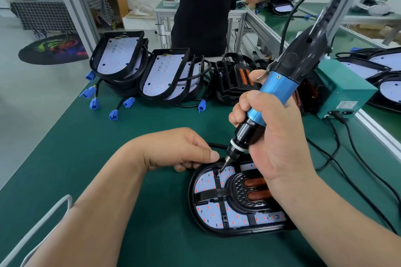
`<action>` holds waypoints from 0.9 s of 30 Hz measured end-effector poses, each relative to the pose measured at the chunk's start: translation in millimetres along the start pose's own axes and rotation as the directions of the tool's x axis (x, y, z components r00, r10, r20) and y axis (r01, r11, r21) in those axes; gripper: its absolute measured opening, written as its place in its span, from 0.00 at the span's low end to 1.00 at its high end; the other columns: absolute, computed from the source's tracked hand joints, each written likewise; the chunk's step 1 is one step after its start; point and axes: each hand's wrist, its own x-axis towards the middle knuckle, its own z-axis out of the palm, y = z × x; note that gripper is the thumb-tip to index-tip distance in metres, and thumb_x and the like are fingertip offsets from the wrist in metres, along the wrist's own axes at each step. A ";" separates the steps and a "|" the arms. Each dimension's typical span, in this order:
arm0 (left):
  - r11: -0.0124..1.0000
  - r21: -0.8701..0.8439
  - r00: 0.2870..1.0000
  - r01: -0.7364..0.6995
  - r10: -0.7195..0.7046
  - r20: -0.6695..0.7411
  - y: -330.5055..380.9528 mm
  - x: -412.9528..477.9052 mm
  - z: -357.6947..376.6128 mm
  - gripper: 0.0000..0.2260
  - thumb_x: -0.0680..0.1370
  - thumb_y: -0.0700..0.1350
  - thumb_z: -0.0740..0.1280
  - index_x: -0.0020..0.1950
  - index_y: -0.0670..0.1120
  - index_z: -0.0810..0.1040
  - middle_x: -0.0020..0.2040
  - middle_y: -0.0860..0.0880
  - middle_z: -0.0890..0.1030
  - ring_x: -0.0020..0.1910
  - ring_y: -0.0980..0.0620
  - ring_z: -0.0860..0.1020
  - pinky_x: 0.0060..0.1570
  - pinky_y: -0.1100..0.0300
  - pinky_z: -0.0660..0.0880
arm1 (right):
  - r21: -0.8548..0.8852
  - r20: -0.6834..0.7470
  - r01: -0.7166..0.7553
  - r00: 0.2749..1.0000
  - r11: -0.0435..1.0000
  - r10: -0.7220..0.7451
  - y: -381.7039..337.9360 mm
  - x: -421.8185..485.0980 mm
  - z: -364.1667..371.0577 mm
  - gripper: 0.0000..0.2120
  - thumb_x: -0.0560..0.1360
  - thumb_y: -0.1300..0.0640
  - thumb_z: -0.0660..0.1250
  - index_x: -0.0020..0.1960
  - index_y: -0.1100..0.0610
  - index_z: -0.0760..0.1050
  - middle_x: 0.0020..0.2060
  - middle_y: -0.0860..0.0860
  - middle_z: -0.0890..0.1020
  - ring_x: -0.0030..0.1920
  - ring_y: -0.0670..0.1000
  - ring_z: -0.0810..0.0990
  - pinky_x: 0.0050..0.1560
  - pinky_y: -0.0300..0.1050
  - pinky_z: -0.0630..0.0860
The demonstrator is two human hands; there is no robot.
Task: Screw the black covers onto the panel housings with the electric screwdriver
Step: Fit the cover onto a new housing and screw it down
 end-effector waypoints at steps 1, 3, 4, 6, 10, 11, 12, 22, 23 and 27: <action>1.000 0.001 1.000 0.000 0.000 0.000 -0.1 -0.1 -0.1 0.15 0.83 0.51 0.70 0.43 0.41 0.79 0.31 0.54 0.69 0.28 0.57 0.61 0.28 0.65 0.59 | -0.006 0.007 0.002 1.000 1.000 -0.002 0.1 -0.5 0.8 0.16 0.73 0.61 0.68 0.60 0.56 0.74 0.37 0.54 0.73 0.37 0.55 0.73 0.48 0.59 0.68; 1.000 -0.002 1.000 -0.003 0.003 0.001 -0.1 -0.3 0.1 0.15 0.83 0.51 0.70 0.41 0.43 0.78 0.31 0.54 0.69 0.28 0.57 0.61 0.29 0.64 0.59 | -0.018 0.020 0.006 1.000 1.000 -0.005 0.3 -1.7 2.5 0.17 0.72 0.60 0.69 0.60 0.56 0.74 0.37 0.54 0.73 0.37 0.56 0.73 0.49 0.59 0.68; 1.000 -0.003 1.000 -0.005 0.005 0.000 0.0 -0.3 0.5 0.15 0.82 0.51 0.70 0.39 0.45 0.77 0.31 0.54 0.69 0.29 0.56 0.61 0.29 0.64 0.59 | -0.025 0.031 0.009 0.999 1.000 -0.008 0.4 -2.2 3.3 0.18 0.71 0.59 0.69 0.60 0.56 0.74 0.37 0.54 0.74 0.38 0.56 0.73 0.49 0.60 0.67; 1.000 0.000 1.000 -0.004 0.004 -0.005 0.6 -0.3 1.3 0.16 0.80 0.53 0.70 0.36 0.47 0.76 0.30 0.54 0.69 0.28 0.56 0.61 0.28 0.64 0.60 | -0.039 0.073 0.026 0.997 0.999 -0.023 -0.3 -3.1 5.1 0.19 0.71 0.59 0.69 0.61 0.57 0.73 0.35 0.54 0.74 0.37 0.56 0.72 0.48 0.60 0.67; 0.999 0.032 1.000 0.002 -0.002 -0.024 2.4 -1.1 2.3 0.17 0.79 0.55 0.70 0.35 0.47 0.74 0.31 0.53 0.69 0.28 0.56 0.62 0.28 0.64 0.61 | -0.067 0.190 0.050 0.981 0.997 -0.036 -1.7 -5.0 8.8 0.21 0.71 0.60 0.68 0.64 0.56 0.74 0.35 0.54 0.74 0.36 0.57 0.72 0.46 0.59 0.70; 0.999 0.049 1.000 0.005 -0.003 -0.030 2.8 -1.2 2.3 0.17 0.80 0.54 0.70 0.35 0.48 0.74 0.31 0.53 0.68 0.28 0.56 0.62 0.28 0.64 0.62 | -0.075 0.216 0.049 0.976 0.996 -0.032 -1.4 -5.6 9.6 0.21 0.71 0.61 0.68 0.64 0.56 0.74 0.36 0.54 0.74 0.35 0.57 0.73 0.45 0.58 0.71; 0.998 0.070 0.999 0.007 -0.005 -0.036 3.0 -1.0 2.3 0.18 0.81 0.53 0.70 0.35 0.48 0.74 0.31 0.53 0.68 0.28 0.56 0.63 0.28 0.64 0.62 | -0.084 0.239 0.048 0.971 0.995 -0.026 -1.4 -6.0 10.2 0.21 0.72 0.63 0.68 0.64 0.55 0.75 0.36 0.54 0.74 0.35 0.56 0.73 0.44 0.57 0.72; 0.984 0.169 0.995 0.063 -0.049 -0.091 0.9 1.3 3.3 0.18 0.84 0.50 0.68 0.42 0.38 0.71 0.33 0.52 0.67 0.31 0.54 0.63 0.30 0.63 0.63 | -0.119 0.386 -0.051 0.918 0.992 0.093 2.5 -5.2 17.0 0.14 0.73 0.67 0.68 0.56 0.53 0.75 0.33 0.53 0.75 0.32 0.55 0.71 0.37 0.48 0.72; 0.983 0.173 0.994 0.064 -0.048 -0.095 0.6 1.9 3.0 0.19 0.84 0.50 0.68 0.43 0.38 0.71 0.33 0.52 0.67 0.30 0.54 0.63 0.29 0.63 0.63 | -0.128 0.392 -0.056 0.914 0.990 0.103 3.0 -4.4 16.6 0.15 0.74 0.68 0.67 0.56 0.53 0.75 0.33 0.54 0.75 0.32 0.55 0.71 0.37 0.47 0.72; 0.986 0.158 0.996 0.046 -0.032 -0.088 -0.5 2.5 3.4 0.19 0.83 0.51 0.69 0.41 0.39 0.70 0.34 0.49 0.66 0.30 0.54 0.63 0.30 0.62 0.63 | -0.185 0.465 -0.061 0.874 0.981 0.142 2.7 -0.3 14.7 0.16 0.75 0.70 0.65 0.57 0.53 0.76 0.32 0.55 0.75 0.33 0.56 0.70 0.38 0.47 0.70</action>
